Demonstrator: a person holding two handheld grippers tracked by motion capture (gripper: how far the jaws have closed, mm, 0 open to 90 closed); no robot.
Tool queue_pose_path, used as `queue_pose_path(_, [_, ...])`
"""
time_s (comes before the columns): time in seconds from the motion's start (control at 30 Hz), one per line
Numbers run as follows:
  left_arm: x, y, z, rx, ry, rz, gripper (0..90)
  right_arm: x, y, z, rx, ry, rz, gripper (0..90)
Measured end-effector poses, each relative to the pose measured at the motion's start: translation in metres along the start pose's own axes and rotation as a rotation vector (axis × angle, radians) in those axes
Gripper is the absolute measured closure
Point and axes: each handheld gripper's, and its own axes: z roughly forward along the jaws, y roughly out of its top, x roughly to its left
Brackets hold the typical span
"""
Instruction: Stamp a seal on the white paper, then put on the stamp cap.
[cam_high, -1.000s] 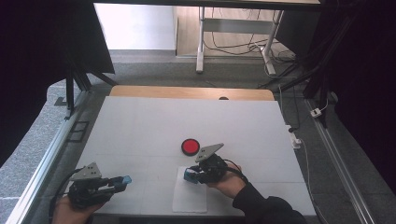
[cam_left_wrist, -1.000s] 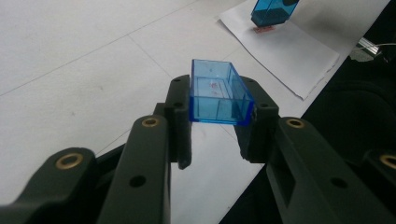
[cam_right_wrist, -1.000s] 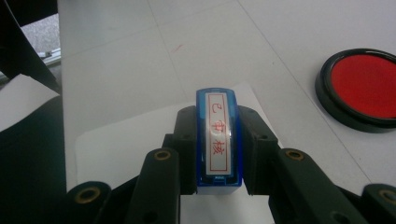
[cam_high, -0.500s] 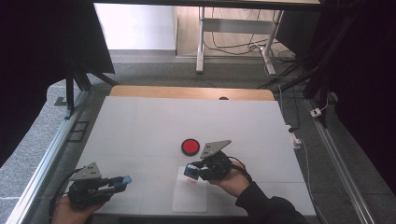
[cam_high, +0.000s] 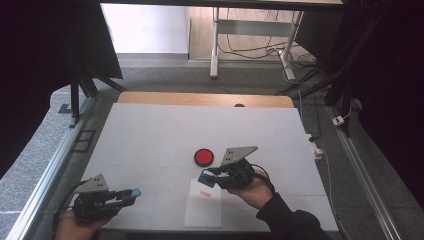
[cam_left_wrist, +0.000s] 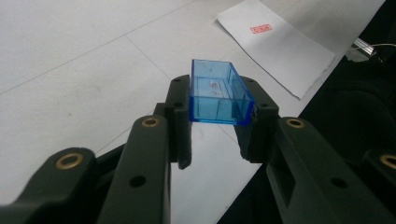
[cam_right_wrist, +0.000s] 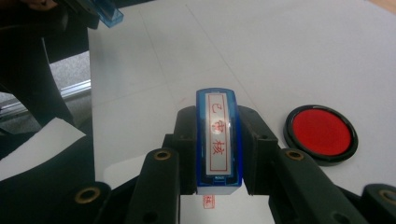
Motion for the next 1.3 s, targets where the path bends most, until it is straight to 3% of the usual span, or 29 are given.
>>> queue_pose_path(0.47, [0.000, 0.000, 0.000, 0.004, -0.002, 0.004, 68.3, 0.006, 0.011, -0.019, -0.077, 0.009, -0.018, 71.3])
queue_pose_path(0.87, [0.000, 0.001, 0.001, 0.014, -0.012, 0.013, 68.3, 0.007, 0.013, -0.024, -0.090, 0.014, -0.021, 71.3])
queue_pose_path(1.0, [0.001, 0.002, 0.001, 0.004, -0.039, 0.009, 68.3, 0.007, 0.014, -0.024, -0.097, 0.024, -0.029, 71.3])
queue_pose_path(1.3, [-0.003, 0.017, 0.014, 0.017, -0.089, 0.079, 68.3, 0.006, 0.015, -0.022, -0.092, 0.026, -0.022, 71.3])
